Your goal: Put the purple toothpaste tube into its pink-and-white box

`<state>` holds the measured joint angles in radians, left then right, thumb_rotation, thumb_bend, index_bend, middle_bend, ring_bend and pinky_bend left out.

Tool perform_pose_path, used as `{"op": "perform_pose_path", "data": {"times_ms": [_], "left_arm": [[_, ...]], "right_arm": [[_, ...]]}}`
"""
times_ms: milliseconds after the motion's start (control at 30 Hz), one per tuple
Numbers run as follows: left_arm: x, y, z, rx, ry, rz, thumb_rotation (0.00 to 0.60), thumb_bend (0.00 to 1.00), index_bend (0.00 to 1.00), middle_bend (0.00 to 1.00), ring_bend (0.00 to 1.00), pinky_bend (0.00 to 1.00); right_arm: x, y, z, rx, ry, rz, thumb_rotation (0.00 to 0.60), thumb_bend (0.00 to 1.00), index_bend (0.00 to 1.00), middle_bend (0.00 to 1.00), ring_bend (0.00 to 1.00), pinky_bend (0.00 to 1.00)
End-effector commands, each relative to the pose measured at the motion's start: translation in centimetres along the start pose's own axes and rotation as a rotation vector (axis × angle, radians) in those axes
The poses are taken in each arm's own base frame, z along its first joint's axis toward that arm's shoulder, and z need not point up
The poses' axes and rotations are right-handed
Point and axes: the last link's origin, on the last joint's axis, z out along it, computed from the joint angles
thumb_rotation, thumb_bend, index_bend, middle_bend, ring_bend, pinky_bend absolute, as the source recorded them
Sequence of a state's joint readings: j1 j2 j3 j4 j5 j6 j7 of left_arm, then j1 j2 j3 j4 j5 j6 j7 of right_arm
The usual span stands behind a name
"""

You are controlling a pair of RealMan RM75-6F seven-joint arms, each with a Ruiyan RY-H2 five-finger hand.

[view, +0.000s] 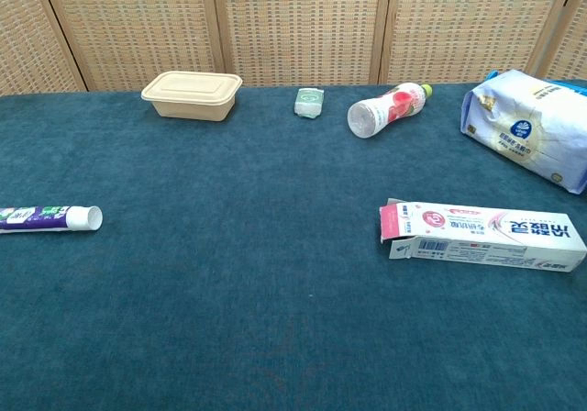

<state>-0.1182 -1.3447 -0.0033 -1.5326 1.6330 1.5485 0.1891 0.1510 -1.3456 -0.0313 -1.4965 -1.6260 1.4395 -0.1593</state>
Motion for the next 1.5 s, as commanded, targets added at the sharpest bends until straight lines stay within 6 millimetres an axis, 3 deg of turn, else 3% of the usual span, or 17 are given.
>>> {"op": "perform_pose_path", "data": {"times_ms": [33,933,1167,1500], "left_arm": [[0.0,0.0,0.0,-0.002,-0.001,0.002,0.600,0.27,0.06,0.00,0.00,0.00],[0.3,-0.5,0.3,0.020,-0.001,-0.008,0.600,0.27,0.07,0.00,0.00,0.00],[0.7,-0.3,0.5,0.017,0.011,-0.019,0.600,0.28,0.11,0.00,0.00,0.00],[2.3,-1.8,3.9,0.058,0.013,0.051,0.600,0.28,0.17,0.00,0.00,0.00]], "right_arm": [[0.1,0.1,0.0,-0.001,0.004,0.001,0.600,0.03,0.13,0.00,0.00,0.00],[0.2,0.0,-0.4,-0.006,-0.009,-0.003,0.600,0.03,0.13,0.00,0.00,0.00],[0.2,0.3,-0.2,-0.013,-0.012,0.000,0.600,0.03,0.13,0.00,0.00,0.00],[-0.1,0.2,-0.1,-0.014,-0.018,-0.008,0.600,0.03,0.13,0.00,0.00,0.00]]}}
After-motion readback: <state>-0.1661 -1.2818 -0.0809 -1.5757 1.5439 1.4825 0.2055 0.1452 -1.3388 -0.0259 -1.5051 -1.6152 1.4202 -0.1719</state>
